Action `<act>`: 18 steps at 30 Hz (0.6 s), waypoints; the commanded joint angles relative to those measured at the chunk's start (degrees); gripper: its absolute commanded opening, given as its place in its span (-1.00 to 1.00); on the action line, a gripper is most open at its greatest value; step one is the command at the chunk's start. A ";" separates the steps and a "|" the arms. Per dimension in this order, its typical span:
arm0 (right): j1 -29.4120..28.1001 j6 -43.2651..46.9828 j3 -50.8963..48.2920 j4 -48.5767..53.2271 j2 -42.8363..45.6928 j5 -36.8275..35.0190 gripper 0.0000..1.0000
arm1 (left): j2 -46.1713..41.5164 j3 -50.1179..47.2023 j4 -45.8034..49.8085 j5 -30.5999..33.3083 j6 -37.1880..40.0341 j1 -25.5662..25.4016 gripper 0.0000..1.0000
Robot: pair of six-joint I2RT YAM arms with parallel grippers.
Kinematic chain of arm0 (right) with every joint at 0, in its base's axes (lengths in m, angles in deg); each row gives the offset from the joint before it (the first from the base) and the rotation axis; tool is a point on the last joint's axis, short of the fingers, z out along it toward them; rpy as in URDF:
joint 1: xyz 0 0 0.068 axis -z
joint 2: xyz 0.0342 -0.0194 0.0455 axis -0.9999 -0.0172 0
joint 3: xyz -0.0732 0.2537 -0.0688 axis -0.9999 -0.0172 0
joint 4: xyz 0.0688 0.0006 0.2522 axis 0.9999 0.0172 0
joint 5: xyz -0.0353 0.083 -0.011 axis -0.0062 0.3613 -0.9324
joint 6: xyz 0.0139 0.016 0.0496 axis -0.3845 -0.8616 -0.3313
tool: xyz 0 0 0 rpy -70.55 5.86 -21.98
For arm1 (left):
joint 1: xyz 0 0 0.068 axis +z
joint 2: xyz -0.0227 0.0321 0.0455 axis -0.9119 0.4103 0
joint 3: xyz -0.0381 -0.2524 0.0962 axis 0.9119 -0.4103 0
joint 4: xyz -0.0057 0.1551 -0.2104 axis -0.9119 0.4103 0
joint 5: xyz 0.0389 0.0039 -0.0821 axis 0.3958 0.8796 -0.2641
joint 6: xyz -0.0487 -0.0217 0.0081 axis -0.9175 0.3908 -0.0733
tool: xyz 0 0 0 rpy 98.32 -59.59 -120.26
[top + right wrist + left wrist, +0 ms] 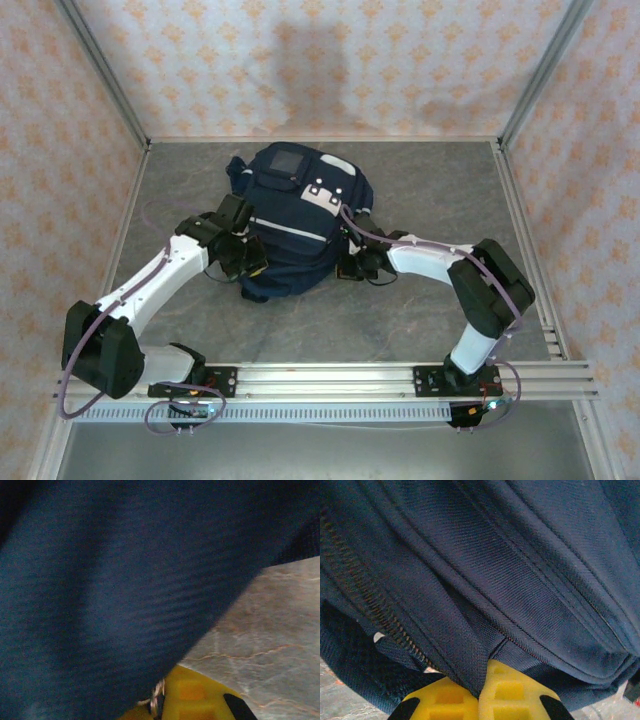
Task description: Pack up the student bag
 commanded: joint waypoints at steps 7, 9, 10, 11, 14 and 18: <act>6.36 -5.91 -4.63 -2.42 0.92 -4.86 -1.00 | -0.62 3.09 5.09 -3.61 6.20 -2.57 -1.00; 7.34 -6.25 -4.59 -2.90 0.71 -4.42 -1.00 | -0.80 2.70 4.85 -4.52 6.24 -3.01 -1.00; 7.86 -6.42 -4.13 -2.61 0.22 -4.19 -1.00 | -0.89 2.49 4.81 -4.97 6.25 -3.22 -1.00; 8.39 -6.32 -3.60 -2.37 -0.21 -3.98 -1.00 | -0.98 2.26 4.57 -5.45 6.25 -3.43 -1.00; 9.32 -5.87 -2.19 -1.86 -1.49 -3.73 -1.00 | -1.45 1.77 4.02 -6.47 6.16 -4.07 -1.00; 9.79 -5.13 0.68 -0.60 -3.45 -3.45 -1.00 | -1.39 1.09 2.92 -7.69 5.94 -5.14 -1.00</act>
